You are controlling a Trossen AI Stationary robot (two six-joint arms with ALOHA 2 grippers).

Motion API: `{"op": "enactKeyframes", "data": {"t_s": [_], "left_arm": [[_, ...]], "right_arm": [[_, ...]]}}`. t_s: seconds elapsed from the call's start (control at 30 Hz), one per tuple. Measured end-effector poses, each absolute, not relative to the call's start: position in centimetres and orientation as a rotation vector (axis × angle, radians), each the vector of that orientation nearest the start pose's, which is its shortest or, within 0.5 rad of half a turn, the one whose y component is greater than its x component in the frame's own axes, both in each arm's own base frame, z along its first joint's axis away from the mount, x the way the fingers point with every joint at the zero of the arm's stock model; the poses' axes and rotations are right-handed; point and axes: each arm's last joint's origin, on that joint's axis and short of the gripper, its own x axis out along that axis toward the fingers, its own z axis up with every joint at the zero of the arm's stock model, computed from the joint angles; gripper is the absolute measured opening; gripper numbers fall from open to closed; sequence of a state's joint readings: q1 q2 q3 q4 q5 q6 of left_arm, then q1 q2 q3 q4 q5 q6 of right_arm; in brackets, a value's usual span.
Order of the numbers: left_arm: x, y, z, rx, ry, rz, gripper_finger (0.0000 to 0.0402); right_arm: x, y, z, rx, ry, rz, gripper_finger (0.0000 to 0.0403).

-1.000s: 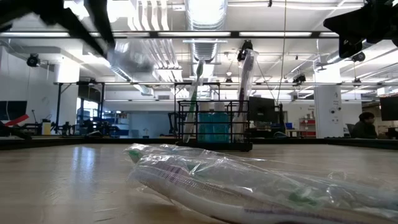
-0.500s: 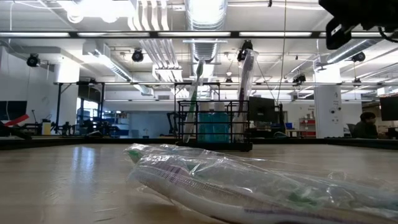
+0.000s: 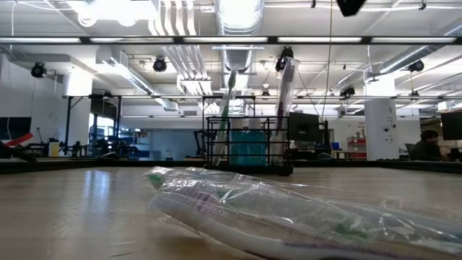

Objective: Pick & Place toothbrushing station
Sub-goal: Put the left blue toothbrush into the wire organizer

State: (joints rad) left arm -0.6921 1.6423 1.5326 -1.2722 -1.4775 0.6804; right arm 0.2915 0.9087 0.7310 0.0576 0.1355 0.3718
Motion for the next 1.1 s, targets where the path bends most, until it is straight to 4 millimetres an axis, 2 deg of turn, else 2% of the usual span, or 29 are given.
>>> {"op": "enactKeyframes", "data": {"t_s": [0.17, 0.33, 0.47, 0.77, 0.97, 1.1], "left_arm": [[25.3, -16.8, 33.1, 1.862, 0.926, 0.455, 0.0018], [25.7, -16.7, 33.1, 1.851, 0.929, 0.469, 0.0021], [25.8, -16.6, 33.1, 1.855, 0.937, 0.47, 0.002], [25.9, -16.4, 33.1, 1.851, 0.941, 0.473, 0.0021], [26.2, -16.0, 33.1, 1.846, 0.957, 0.482, 0.0021], [26.3, -15.8, 33.1, 1.843, 0.964, 0.485, 0.0021]], "right_arm": [[23.3, 6.0, 34.4, 0.369, 0.229, 0.193, 0.0184], [27.4, 5.9, 35.4, 0.363, 0.351, 0.199, 0.0196], [30.5, 5.3, 35.1, 0.345, 0.442, 0.193, 0.0196], [36.1, 3.3, 34.2, 0.422, 0.506, 0.334, 0.0196], [38.6, 1.9, 33.6, 0.494, 0.539, 0.444, 0.0196], [39.5, 1.7, 33.2, 0.532, 0.542, 0.521, 0.0196]]}}
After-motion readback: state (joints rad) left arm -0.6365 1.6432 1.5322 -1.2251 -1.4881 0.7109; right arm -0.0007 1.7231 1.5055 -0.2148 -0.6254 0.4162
